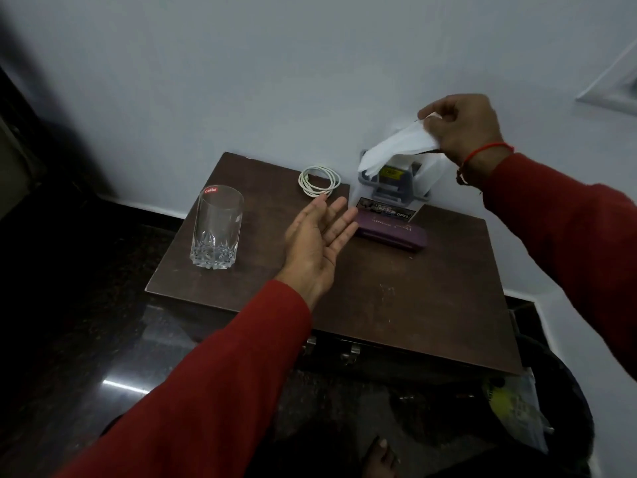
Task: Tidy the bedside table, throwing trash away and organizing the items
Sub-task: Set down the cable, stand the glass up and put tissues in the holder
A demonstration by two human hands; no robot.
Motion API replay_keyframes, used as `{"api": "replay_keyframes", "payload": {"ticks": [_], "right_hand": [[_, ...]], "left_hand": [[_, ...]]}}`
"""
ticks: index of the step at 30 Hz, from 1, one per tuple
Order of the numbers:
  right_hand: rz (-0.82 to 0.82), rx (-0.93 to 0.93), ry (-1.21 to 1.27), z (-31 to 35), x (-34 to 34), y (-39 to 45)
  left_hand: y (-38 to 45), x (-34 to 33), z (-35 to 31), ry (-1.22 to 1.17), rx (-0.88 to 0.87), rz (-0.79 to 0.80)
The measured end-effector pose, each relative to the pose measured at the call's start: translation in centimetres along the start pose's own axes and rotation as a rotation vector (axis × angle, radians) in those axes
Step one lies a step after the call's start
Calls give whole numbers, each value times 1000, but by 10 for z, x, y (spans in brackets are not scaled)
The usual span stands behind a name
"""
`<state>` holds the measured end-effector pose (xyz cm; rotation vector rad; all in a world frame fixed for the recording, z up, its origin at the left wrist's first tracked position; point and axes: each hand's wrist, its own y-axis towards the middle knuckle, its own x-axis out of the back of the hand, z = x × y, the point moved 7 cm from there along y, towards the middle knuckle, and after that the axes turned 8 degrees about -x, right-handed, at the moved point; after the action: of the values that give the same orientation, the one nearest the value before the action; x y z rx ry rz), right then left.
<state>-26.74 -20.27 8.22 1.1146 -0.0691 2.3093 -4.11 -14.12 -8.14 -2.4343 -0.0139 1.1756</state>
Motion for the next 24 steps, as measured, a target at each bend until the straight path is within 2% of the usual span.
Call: {"api": "replay_keyframes", "payload": {"ticks": [4, 12, 17, 20, 24], "right_hand": [[-30, 98, -131, 13, -7, 3], [30, 247, -436, 2, -29, 16], [47, 303, -456, 11, -31, 14], [78, 251, -397, 22, -36, 11], [175, 70, -273, 22, -52, 14]], "left_hand": [[0, 1, -2, 17, -4, -4], [-2, 0, -5, 73, 3, 6], [-3, 0, -6, 92, 9, 3], [-5, 0, -6, 104, 8, 1], [-5, 0, -4, 119, 15, 3]]}}
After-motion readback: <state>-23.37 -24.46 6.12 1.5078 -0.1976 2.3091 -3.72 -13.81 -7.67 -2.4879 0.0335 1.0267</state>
